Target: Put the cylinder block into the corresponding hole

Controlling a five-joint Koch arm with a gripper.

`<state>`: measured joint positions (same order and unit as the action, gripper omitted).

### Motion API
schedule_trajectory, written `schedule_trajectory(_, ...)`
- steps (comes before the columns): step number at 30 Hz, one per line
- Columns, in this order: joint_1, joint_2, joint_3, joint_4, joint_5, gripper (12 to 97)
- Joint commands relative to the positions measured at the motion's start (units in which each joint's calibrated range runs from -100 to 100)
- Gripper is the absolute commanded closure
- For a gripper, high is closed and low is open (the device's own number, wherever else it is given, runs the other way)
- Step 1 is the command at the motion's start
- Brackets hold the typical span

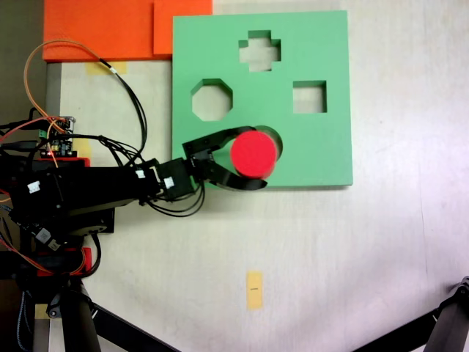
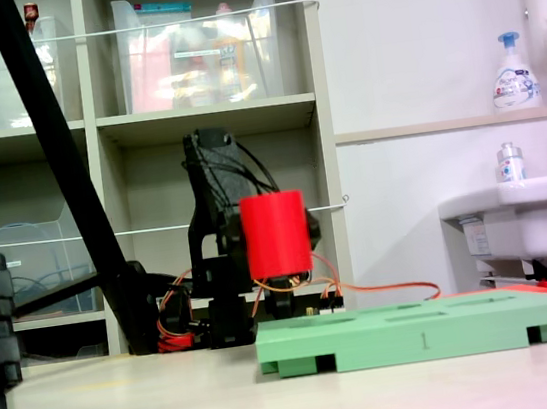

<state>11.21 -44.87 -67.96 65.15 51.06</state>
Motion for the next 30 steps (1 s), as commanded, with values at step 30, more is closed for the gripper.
schedule_trajectory(30, 3.1, 24.6, 8.9, 6.3, -0.7, 77.5)
